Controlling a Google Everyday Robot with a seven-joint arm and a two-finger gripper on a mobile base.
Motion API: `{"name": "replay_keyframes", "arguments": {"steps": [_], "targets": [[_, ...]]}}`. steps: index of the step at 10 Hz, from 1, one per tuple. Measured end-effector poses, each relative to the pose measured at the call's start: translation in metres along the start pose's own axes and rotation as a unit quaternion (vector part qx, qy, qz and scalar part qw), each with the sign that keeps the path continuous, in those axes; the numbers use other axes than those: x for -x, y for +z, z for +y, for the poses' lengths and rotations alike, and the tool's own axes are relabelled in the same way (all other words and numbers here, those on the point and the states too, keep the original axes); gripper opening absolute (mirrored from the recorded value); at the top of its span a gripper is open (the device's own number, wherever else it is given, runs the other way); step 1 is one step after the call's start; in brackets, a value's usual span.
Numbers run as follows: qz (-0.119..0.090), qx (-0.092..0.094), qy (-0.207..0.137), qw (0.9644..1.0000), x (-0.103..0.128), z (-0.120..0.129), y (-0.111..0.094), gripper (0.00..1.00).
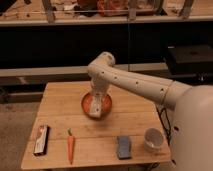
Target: Place the bottle in the ceramic bowl
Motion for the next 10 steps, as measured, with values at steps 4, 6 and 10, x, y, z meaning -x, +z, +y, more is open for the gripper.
{"name": "replay_keyframes", "arguments": {"steps": [4, 6, 10], "targets": [[0.002, 0.003, 0.0, 1.0, -0.0006, 0.0001, 0.0009, 0.53], [0.003, 0.005, -0.001, 1.0, -0.0007, 0.0003, 0.0015, 0.53], [0.005, 0.006, -0.002, 1.0, -0.0015, 0.0004, 0.0006, 0.63]]}}
